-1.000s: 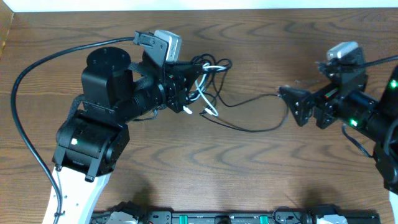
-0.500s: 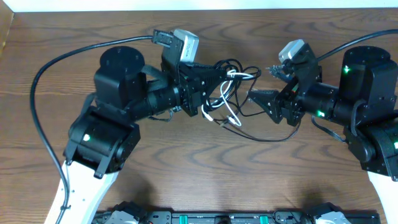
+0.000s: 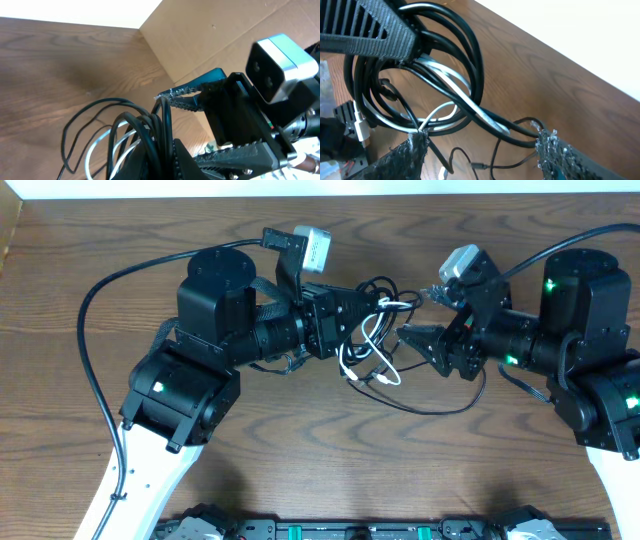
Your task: Untangle cables
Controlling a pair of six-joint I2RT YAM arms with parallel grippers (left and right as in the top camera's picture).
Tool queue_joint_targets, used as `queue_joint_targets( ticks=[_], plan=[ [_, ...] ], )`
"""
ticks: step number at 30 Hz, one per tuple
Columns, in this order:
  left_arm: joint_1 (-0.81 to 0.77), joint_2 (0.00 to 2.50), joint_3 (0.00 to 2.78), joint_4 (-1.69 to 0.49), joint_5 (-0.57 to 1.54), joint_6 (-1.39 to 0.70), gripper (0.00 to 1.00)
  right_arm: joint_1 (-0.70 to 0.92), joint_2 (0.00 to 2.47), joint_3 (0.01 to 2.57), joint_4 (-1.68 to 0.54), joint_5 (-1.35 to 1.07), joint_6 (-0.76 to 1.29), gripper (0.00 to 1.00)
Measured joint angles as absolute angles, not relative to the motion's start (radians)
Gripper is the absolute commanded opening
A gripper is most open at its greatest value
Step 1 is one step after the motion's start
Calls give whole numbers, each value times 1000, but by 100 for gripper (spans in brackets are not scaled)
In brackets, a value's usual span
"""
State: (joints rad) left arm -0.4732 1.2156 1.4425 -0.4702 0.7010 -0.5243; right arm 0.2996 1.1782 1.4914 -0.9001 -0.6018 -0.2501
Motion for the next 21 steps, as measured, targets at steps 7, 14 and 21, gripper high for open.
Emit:
queue_joint_targets(
  ticks=[7, 14, 21],
  plan=[
    [-495, 1216, 1443, -466, 702, -566, 12, 300, 1178, 1491, -900, -608, -310, 66],
    [-526, 1216, 1443, -444, 706, -604, 12, 300, 1199, 1491, -900, -619, -324, 18],
    [-525, 1216, 1443, -437, 701, -593, 11, 300, 1219, 1491, -904, -635, -329, 1]
  ],
)
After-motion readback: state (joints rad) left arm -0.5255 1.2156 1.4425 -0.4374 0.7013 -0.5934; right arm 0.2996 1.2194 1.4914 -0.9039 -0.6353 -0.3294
